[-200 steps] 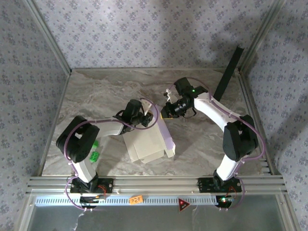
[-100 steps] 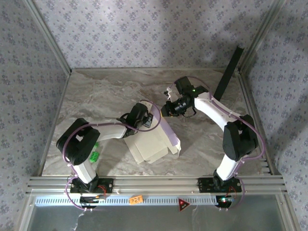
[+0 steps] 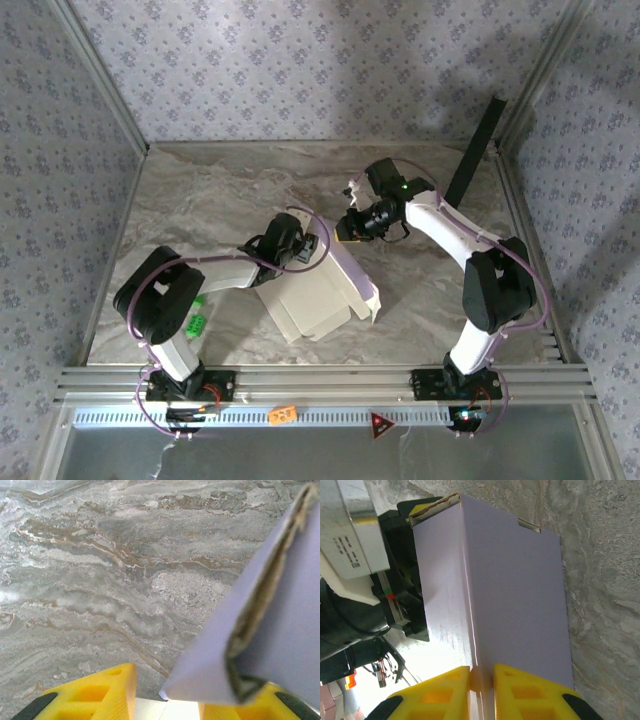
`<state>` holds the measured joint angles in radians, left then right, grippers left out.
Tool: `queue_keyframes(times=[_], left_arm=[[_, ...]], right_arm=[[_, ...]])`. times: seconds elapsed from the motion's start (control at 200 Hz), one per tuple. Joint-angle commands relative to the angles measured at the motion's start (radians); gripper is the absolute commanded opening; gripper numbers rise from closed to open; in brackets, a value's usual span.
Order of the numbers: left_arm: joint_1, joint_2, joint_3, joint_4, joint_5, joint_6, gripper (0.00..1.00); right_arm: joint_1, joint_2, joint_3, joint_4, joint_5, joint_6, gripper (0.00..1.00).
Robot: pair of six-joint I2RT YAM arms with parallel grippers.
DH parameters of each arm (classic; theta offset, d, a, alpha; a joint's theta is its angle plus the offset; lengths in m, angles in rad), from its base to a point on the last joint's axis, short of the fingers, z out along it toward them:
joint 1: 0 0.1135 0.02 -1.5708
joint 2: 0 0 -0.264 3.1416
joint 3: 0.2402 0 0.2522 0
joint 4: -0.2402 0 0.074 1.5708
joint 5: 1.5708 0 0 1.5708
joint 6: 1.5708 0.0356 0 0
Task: Fold the paper box
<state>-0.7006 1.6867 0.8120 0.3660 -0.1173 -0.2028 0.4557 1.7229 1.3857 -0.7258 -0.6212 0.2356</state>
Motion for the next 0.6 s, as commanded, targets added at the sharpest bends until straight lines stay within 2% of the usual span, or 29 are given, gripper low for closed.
queue_keyframes(times=[0.0, 0.305, 0.38, 0.485, 0.595], left_arm=[[0.018, -0.043, -0.013, 0.104, 0.078, 0.037, 0.38], [0.024, -0.005, -0.015, 0.261, 0.193, 0.046, 0.40], [0.025, 0.019, -0.010, 0.268, 0.186, 0.048, 0.33], [0.026, 0.044, -0.008, 0.274, 0.161, 0.041, 0.17], [0.020, 0.048, -0.018, 0.275, 0.082, 0.016, 0.09]], right_arm=[[-0.004, 0.042, -0.004, -0.059, 0.034, -0.011, 0.19], [-0.005, 0.043, -0.001, -0.058, 0.029, -0.013, 0.19], [-0.006, 0.040, -0.001, -0.058, 0.029, -0.013, 0.19], [-0.006, 0.039, -0.001, -0.061, 0.031, -0.013, 0.19], [-0.006, 0.032, 0.000, -0.063, 0.034, -0.012, 0.19]])
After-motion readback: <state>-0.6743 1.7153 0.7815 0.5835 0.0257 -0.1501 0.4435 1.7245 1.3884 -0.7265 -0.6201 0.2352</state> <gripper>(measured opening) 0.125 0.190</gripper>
